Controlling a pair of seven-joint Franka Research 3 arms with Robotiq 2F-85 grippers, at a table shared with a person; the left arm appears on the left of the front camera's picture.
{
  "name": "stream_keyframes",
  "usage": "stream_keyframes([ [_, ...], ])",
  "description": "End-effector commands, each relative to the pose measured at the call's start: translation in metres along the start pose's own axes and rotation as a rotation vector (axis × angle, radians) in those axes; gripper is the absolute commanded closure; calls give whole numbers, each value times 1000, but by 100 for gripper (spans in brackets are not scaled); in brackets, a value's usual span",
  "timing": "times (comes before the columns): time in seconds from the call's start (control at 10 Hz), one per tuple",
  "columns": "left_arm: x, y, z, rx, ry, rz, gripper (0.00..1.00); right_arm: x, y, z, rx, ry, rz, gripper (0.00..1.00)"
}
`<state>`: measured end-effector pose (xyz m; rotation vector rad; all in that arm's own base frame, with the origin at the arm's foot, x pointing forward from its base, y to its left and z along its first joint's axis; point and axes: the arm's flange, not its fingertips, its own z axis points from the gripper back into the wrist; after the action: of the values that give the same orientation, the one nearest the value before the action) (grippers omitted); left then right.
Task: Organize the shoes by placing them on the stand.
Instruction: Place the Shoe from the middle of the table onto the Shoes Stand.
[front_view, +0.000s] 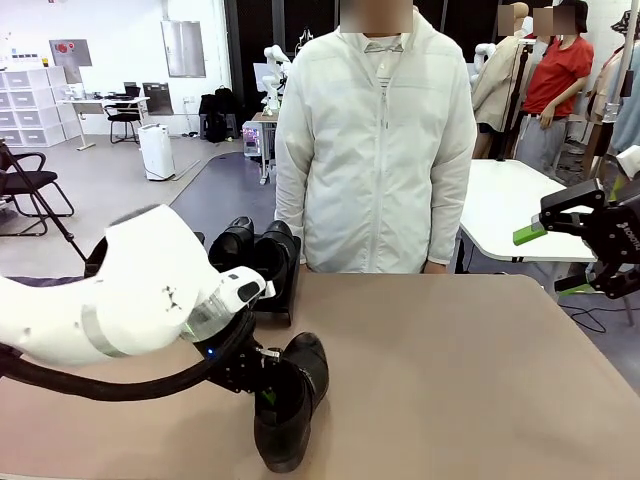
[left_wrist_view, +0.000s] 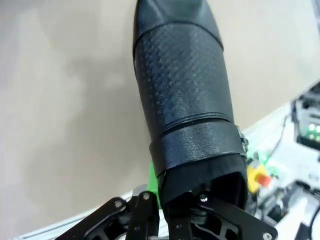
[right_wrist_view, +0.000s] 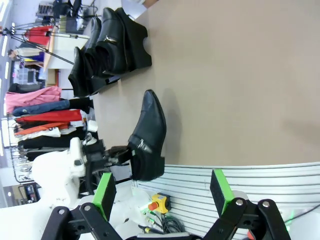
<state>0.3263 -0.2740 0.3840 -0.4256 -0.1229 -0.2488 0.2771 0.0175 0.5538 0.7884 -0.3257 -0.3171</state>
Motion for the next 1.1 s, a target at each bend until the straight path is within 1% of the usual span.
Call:
stream_keyframes([
  [0.0,-28,17,65,-3,-47,-102,100,0,0,2,20,6,-6,0],
  [0.1,-32,34,94,51,-97,-60,100,0,0,2,20,6,-6,0],
  [0.2,-32,63,122,115,-122,11,100,0,0,2,20,6,-6,0],
  [0.3,-37,93,139,189,-155,66,100,0,0,2,20,6,-6,0],
  [0.5,-50,143,169,165,-291,130,100,0,0,2,20,6,-6,0],
  [0.6,-55,174,179,183,-309,174,100,0,0,2,20,6,-6,0],
  [0.7,-60,201,181,144,-330,226,100,0,0,2,20,6,-6,0],
  [0.8,-68,217,177,86,-294,308,100,0,0,2,20,6,-6,0],
  [0.9,-11,180,219,168,-291,217,100,0,0,2,20,6,-6,0],
  [1.0,-11,180,219,168,-291,217,100,0,0,2,20,6,-6,0],
])
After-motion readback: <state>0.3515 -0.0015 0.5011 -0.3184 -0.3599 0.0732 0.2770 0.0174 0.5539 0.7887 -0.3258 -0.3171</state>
